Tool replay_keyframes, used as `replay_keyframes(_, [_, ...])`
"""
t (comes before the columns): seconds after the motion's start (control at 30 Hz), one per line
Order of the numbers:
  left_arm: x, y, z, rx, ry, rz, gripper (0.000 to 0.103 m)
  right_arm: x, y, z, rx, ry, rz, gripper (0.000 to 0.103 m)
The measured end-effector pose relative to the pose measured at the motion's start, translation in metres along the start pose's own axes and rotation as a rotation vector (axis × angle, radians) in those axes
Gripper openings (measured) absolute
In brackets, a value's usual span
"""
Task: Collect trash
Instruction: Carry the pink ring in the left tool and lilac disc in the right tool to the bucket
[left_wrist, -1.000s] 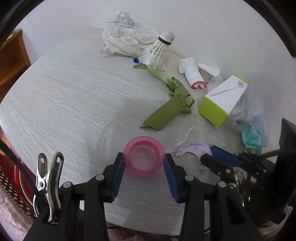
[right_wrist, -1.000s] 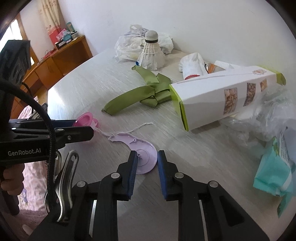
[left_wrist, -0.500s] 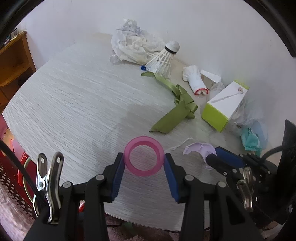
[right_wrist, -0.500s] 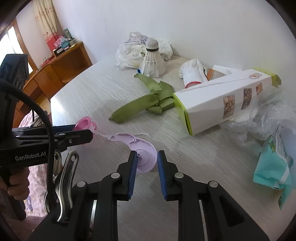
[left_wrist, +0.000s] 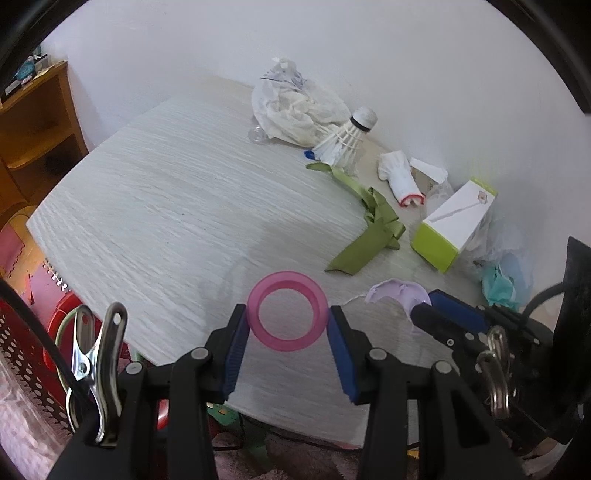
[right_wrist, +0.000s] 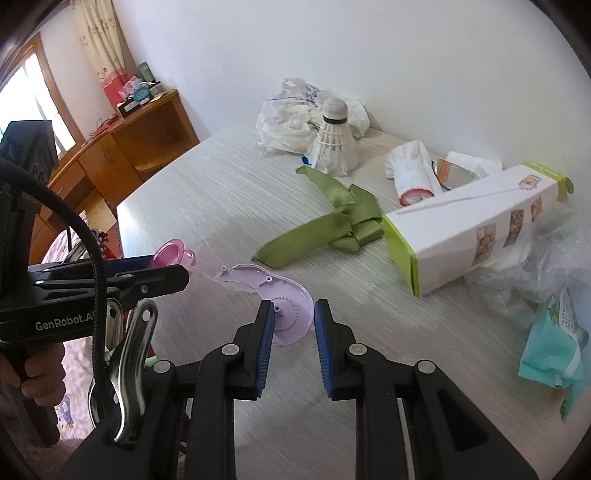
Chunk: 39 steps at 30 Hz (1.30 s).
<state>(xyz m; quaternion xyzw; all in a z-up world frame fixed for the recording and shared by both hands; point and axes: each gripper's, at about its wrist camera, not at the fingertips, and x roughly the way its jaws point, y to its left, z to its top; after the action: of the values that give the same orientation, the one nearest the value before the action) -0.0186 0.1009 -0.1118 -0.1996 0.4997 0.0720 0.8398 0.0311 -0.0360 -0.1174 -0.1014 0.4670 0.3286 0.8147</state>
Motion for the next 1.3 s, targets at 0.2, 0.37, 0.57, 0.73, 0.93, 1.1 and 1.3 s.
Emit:
replay_keyframes(0.2, [-0.007, 0.015, -0.003, -0.025, -0.008, 0.014, 0.045, 0.002, 0.012, 0.004, -0.012, -0.005, 0.018, 0.023])
replay_keyframes(0.37, [-0.017, 0.030, -0.004, -0.048, -0.022, 0.028, 0.045, 0.005, 0.027, 0.009, -0.032, -0.007, 0.039, 0.023])
replay_keyframes(0.57, [-0.032, 0.050, -0.010, -0.080, -0.043, 0.047, 0.045, 0.008, 0.047, 0.015, -0.061, -0.009, 0.068, 0.023])
replay_keyframes(0.73, [-0.044, 0.071, -0.015, -0.110, -0.058, 0.069, 0.045, 0.012, 0.067, 0.017, -0.091, -0.008, 0.092, 0.023])
replay_keyframes(0.93, [-0.057, 0.099, -0.024, -0.158, -0.070, 0.101, 0.045, 0.018, 0.092, 0.020, -0.124, -0.003, 0.119, 0.023])
replay_keyframes(1.1, [-0.065, 0.122, -0.033, -0.196, -0.072, 0.126, 0.045, 0.024, 0.111, 0.021, -0.149, 0.005, 0.140, 0.023])
replay_keyframes(1.3, [-0.073, 0.149, -0.047, -0.231, -0.068, 0.165, 0.045, 0.037, 0.139, 0.024, -0.176, 0.024, 0.174, 0.023])
